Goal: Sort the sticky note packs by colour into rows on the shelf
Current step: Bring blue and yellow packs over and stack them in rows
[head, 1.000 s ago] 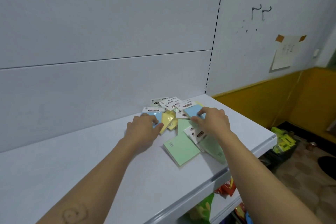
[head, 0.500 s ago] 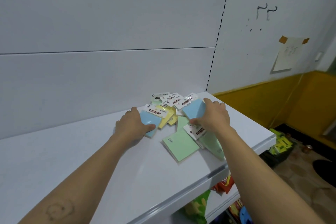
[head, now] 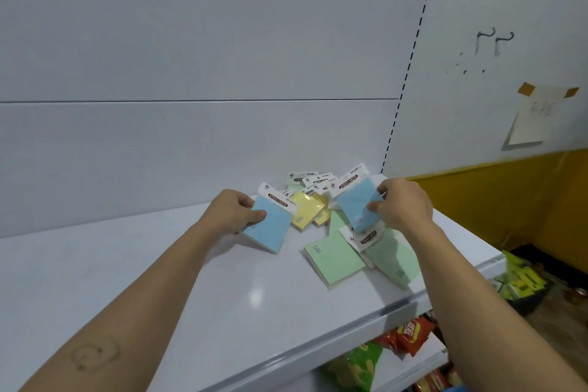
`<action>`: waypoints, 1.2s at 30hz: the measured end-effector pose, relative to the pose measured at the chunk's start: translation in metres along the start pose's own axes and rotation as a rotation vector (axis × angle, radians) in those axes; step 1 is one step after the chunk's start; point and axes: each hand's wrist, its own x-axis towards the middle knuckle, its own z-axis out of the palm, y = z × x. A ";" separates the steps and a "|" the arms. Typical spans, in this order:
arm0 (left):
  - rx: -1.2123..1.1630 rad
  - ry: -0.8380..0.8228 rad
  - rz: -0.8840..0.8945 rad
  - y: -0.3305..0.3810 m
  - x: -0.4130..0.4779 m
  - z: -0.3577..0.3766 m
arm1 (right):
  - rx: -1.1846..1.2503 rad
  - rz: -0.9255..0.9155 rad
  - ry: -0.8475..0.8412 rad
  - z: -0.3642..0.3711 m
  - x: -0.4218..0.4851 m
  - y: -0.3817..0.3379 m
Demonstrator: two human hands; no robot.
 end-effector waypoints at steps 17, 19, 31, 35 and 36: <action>-0.117 0.376 0.068 -0.024 -0.061 -0.130 | 0.580 -0.312 -0.074 0.024 -0.013 -0.126; -0.103 0.453 0.060 -0.035 -0.075 -0.152 | 0.614 -0.353 -0.108 0.031 -0.020 -0.151; 0.025 0.811 -0.044 -0.099 -0.172 -0.254 | 0.704 -0.598 -0.313 0.072 -0.087 -0.273; 0.045 0.887 -0.070 -0.120 -0.197 -0.278 | 0.710 -0.637 -0.354 0.080 -0.108 -0.301; 0.050 0.902 -0.081 -0.125 -0.203 -0.282 | 0.709 -0.647 -0.365 0.082 -0.113 -0.307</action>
